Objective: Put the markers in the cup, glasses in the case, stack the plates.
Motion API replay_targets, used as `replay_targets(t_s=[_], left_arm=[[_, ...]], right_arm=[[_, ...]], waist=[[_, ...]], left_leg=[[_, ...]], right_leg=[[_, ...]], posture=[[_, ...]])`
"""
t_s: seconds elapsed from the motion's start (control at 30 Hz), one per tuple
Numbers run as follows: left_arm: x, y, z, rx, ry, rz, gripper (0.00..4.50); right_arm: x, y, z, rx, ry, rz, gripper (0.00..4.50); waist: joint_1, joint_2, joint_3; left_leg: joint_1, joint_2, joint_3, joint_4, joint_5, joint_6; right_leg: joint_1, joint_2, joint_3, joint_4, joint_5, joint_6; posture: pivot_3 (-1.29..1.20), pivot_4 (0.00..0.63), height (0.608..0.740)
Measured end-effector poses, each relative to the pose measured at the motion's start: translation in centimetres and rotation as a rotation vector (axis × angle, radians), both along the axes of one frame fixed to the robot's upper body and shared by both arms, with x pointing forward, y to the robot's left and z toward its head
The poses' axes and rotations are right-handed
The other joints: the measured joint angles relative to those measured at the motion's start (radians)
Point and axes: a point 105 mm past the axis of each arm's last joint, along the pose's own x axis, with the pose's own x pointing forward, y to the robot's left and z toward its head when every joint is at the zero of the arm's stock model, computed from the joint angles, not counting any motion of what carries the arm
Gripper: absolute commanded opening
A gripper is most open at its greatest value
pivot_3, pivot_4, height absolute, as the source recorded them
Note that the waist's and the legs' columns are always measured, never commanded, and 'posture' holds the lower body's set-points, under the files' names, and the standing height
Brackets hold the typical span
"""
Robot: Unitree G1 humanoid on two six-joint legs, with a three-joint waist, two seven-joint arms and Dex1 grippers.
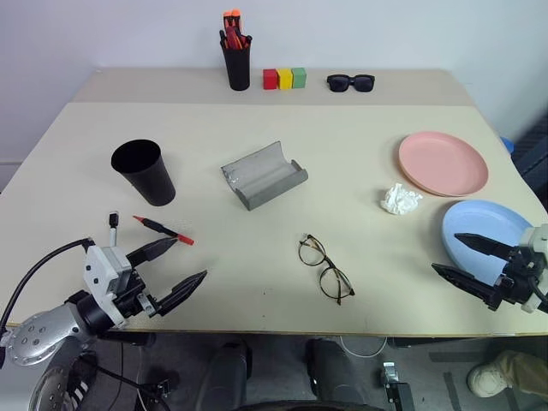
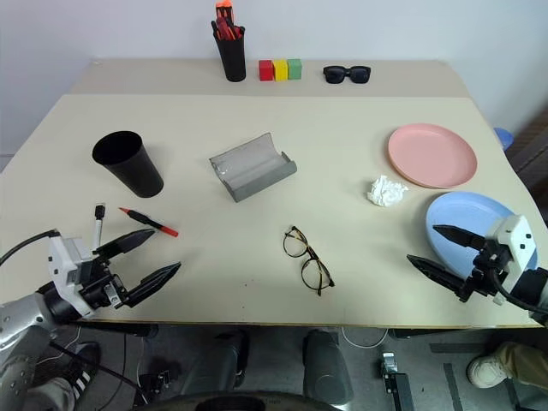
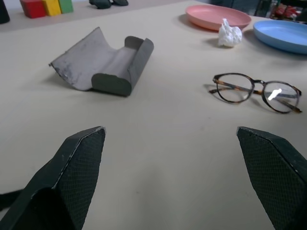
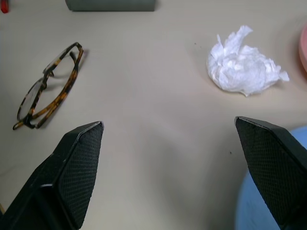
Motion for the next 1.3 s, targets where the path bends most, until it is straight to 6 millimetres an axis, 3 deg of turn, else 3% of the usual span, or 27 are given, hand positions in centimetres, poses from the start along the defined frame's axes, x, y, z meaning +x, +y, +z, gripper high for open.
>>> replay_targets(t_s=[0.3, 0.6, 0.87, 1.13, 1.3], left_arm=[[0.2, -0.6, 0.0, -0.007, -0.004, -0.021, 4.5], [0.2, 0.6, -0.9, 0.012, 0.006, -0.003, 4.5], [0.8, 0.6, -0.9, 0.023, -0.005, 0.025, 4.5], [1.4, 0.5, -0.6, -0.027, 0.047, 0.024, 4.5], [2.6, 2.8, 0.2, 0.04, 0.086, 0.144, 4.5]], right_arm=[[-0.3, -0.5, -0.4, -0.011, -0.003, 0.01, 4.48], [0.6, -0.1, 0.0, -0.011, -0.049, 0.045, 4.48], [3.0, 3.5, 1.9, -0.015, -0.171, 0.179, 4.48], [4.5, 9.8, 3.8, -0.013, -0.239, 0.471, 4.48], [4.5, 11.6, 3.4, 0.012, -0.216, 0.602, 4.48]], waist=[[-0.001, 0.0, 0.0], [-0.002, 0.0, 0.0], [-0.002, 0.0, 0.0], [0.001, 0.0, 0.0], [-0.003, 0.0, 0.0]], left_leg=[[0.0, 0.0, 0.0, 0.0, 0.0, 0.0], [0.001, 0.0, 0.0, 0.0, 0.0, 0.0], [0.001, 0.0, 0.0, 0.0, 0.0, 0.0], [0.001, 0.0, -0.001, 0.001, 0.0, 0.0], [0.001, 0.0, -0.001, 0.001, 0.0, 0.0]], right_leg=[[0.001, 0.0, 0.0, 0.0, 0.0, 0.0], [0.001, 0.0, 0.0, 0.0, 0.0, 0.0], [0.001, 0.0, 0.0, 0.001, 0.0, 0.0], [0.001, 0.0, -0.001, 0.002, 0.0, 0.0], [0.001, 0.001, -0.001, 0.003, 0.0, 0.001]], posture=[[0.0, 0.15, 0.74], [0.0, 0.15, 0.74], [0.0, 0.15, 0.74], [0.0, 0.15, 0.74], [0.0, 0.15, 0.74]])
